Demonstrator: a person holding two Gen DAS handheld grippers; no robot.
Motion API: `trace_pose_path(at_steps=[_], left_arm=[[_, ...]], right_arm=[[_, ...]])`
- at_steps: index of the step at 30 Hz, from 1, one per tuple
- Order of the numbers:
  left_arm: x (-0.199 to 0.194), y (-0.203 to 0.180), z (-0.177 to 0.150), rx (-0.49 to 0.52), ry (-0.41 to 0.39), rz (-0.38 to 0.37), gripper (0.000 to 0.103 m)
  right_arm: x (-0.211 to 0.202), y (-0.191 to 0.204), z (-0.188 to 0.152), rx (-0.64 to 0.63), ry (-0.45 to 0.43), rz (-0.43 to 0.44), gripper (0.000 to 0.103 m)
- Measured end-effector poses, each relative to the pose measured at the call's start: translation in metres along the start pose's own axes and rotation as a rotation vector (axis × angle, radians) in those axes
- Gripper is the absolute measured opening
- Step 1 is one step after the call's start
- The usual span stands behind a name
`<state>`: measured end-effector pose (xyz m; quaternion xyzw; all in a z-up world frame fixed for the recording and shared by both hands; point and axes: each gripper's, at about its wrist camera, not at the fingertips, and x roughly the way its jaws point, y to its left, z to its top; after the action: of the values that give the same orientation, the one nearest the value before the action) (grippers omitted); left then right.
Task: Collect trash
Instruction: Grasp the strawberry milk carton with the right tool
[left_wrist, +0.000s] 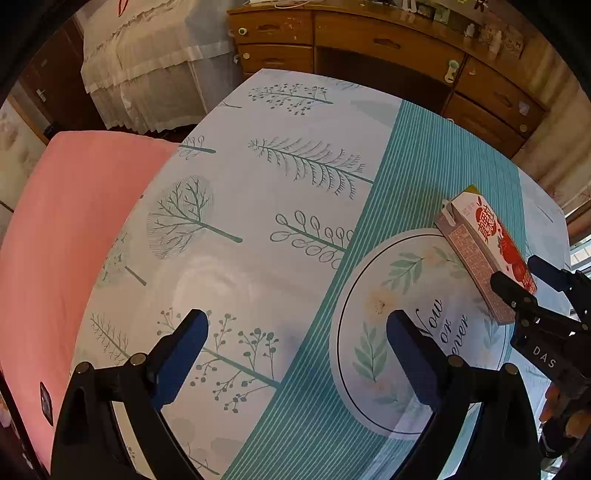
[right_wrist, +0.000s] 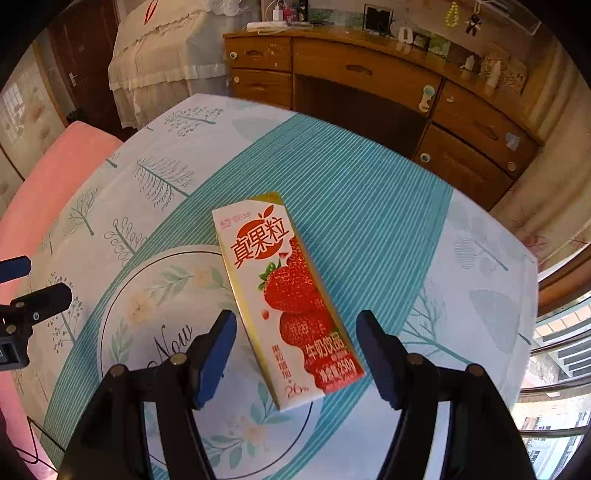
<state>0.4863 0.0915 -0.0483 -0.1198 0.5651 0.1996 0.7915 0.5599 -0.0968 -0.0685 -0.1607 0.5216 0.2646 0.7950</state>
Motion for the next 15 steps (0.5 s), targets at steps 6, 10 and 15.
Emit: trace_pose_path(at_steps=[6,10,15], left_arm=[[0.013,-0.003,0.004,-0.016,0.020,0.005,0.096],[0.014,-0.004,0.000,-0.013,0.029,0.002,0.096],[0.006,-0.001,-0.005,-0.006,0.024,-0.009,0.096]], right_arm=[[0.022,-0.003,0.006,0.015,0.048,0.038,0.068],[0.022,-0.001,0.004,0.026,0.054,0.070,0.058],[0.005,0.014,-0.010,0.004,0.028,0.072,0.054]])
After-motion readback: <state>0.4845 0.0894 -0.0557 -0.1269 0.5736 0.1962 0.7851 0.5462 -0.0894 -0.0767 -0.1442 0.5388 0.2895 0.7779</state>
